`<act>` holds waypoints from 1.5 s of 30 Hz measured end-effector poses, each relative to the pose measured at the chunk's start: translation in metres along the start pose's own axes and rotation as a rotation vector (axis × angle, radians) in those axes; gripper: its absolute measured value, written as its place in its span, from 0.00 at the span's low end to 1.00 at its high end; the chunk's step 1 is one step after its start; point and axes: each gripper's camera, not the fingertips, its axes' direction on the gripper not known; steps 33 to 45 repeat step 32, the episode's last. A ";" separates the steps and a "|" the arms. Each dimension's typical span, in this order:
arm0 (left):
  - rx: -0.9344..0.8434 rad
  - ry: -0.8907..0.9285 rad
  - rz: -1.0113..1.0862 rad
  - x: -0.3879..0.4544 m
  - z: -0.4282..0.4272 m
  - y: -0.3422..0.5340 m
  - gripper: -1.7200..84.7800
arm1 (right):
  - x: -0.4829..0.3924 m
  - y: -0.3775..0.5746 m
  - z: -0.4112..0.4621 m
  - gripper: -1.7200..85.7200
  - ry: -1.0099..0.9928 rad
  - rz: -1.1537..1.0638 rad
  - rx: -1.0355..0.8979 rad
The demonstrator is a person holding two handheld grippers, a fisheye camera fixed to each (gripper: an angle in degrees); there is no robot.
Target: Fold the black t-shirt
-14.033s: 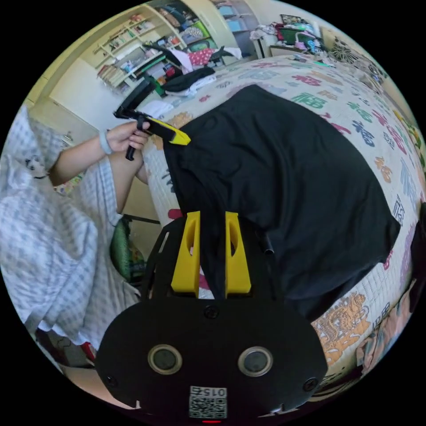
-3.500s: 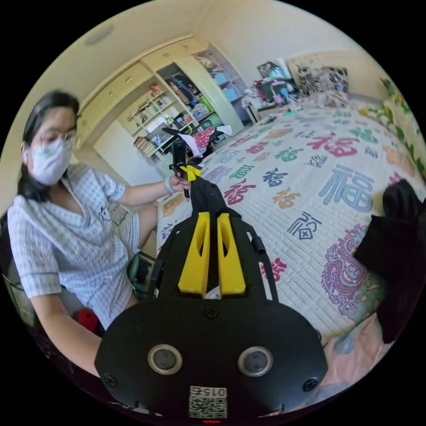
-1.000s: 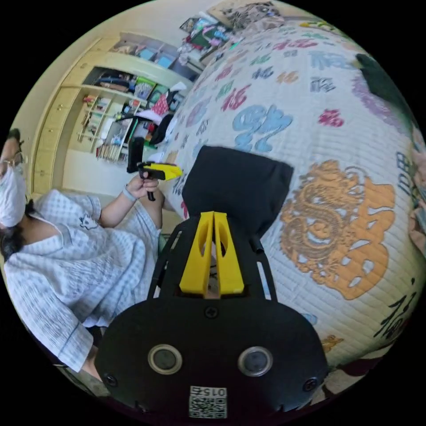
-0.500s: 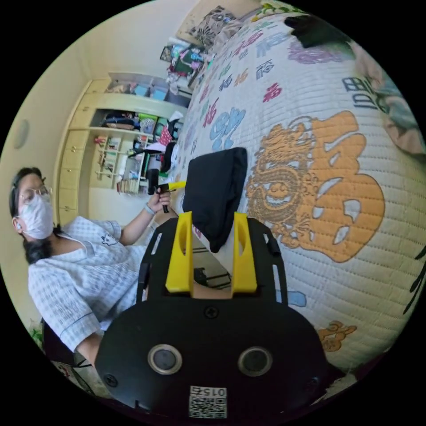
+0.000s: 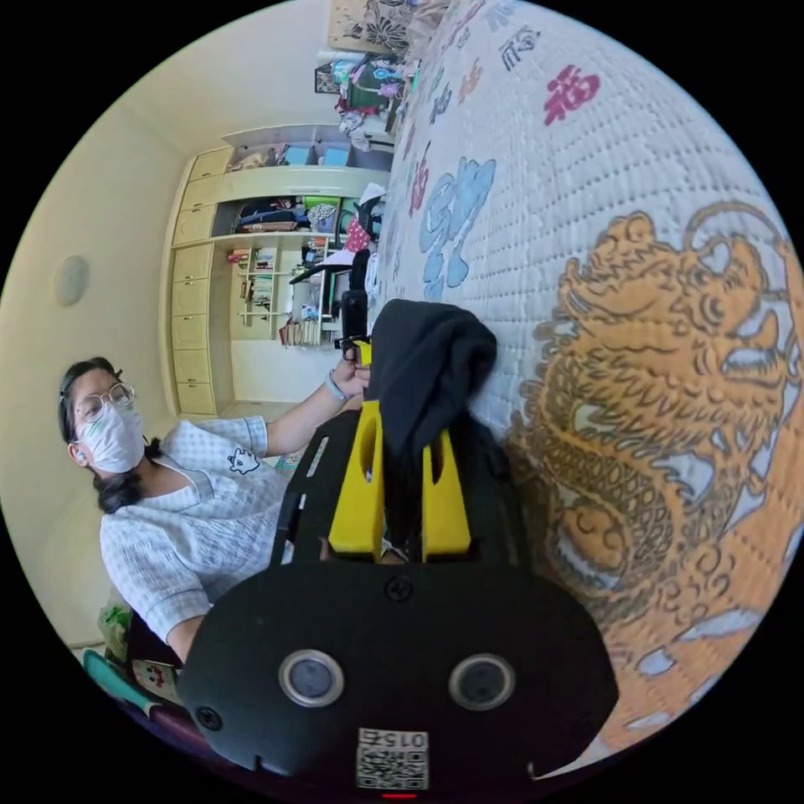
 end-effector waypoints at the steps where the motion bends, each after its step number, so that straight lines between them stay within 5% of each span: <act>1: 0.014 0.020 0.004 0.009 -0.016 0.003 0.10 | 0.000 -0.001 0.002 0.10 0.009 -0.005 0.009; 7: 0.143 0.037 0.061 0.092 -0.177 0.047 0.08 | -0.035 -0.057 0.079 0.08 0.114 -0.125 -0.014; 16: 0.402 -0.227 -0.029 0.212 -0.591 0.152 0.08 | -0.083 -0.275 0.371 0.08 0.016 -0.303 -0.175; 22: 0.493 -0.382 -0.147 0.233 -0.762 0.154 0.08 | -0.051 -0.406 0.542 0.08 0.019 -0.230 -0.190; 32: 0.517 -0.532 -0.235 0.213 -0.807 0.143 0.08 | 0.085 -0.509 0.703 0.09 0.236 -0.130 -0.216; 45: 0.517 -0.532 -0.235 0.213 -0.807 0.143 0.08 | 0.085 -0.509 0.703 0.09 0.236 -0.130 -0.216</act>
